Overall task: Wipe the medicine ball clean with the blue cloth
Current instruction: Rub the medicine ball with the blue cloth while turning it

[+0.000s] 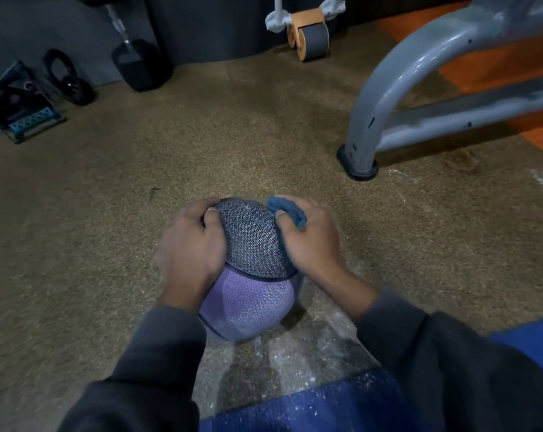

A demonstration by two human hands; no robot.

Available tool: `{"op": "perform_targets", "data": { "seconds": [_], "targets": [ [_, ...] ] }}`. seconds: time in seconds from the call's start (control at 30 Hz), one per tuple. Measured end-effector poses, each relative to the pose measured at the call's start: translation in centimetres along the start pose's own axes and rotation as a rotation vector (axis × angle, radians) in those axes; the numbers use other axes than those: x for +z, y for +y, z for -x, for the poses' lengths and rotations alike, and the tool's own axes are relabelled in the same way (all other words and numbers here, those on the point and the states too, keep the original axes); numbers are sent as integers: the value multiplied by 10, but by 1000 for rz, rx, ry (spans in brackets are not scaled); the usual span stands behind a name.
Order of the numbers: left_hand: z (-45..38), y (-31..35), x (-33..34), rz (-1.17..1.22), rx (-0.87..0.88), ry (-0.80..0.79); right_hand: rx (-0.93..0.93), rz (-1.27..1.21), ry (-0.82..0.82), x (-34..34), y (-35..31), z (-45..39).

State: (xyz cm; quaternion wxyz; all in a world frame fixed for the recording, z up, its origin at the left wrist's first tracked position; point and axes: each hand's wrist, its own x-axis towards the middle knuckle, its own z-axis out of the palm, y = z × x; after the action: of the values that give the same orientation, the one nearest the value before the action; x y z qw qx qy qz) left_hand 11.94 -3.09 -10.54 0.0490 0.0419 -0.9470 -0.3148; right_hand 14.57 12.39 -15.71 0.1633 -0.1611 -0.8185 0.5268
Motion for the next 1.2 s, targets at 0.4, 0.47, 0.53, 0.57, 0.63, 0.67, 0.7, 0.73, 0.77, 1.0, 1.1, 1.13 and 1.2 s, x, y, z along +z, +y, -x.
{"op": "perform_targets", "data": {
  "seconds": [0.4, 0.47, 0.53, 0.57, 0.63, 0.67, 0.7, 0.73, 0.77, 1.0, 1.1, 1.13, 1.2],
  "targets": [
    [10, 3, 0, -25, 109, 11, -243, 261, -163, 2, -52, -18],
    [10, 1, 1, -20, 101, 3, -281, 302, -150, 0, -50, -4],
    [6, -2, 0, 0, 83, -10, -383, 304, -110, -6, -45, 25],
    [3, -4, -1, 7, 76, -25, -428, 295, -100, -9, -43, 41],
    [0, -7, -3, 25, 87, -69, -476, 301, -101, -10, -42, 54],
    [0, -8, -5, 41, 105, -86, -475, 310, -111, -9, -44, 49],
    [1, -8, -6, 51, 123, -97, -472, 330, -120, -7, -48, 41],
    [2, -8, -7, 51, 137, -101, -461, 356, -124, -3, -53, 30],
    [3, -8, -7, 45, 152, -96, -433, 381, -139, 1, -57, 16],
    [3, 0, 2, 15, 115, -29, -383, 422, -149, -2, -54, 2],
    [-3, -5, 1, 54, 115, -68, -470, 339, -106, -12, -46, 46],
    [-3, -6, 0, 75, 125, -87, -474, 340, -106, -13, -46, 46],
    [-3, -6, -2, 100, 163, -104, -453, 380, -126, -8, -52, 28]
  ]
}}
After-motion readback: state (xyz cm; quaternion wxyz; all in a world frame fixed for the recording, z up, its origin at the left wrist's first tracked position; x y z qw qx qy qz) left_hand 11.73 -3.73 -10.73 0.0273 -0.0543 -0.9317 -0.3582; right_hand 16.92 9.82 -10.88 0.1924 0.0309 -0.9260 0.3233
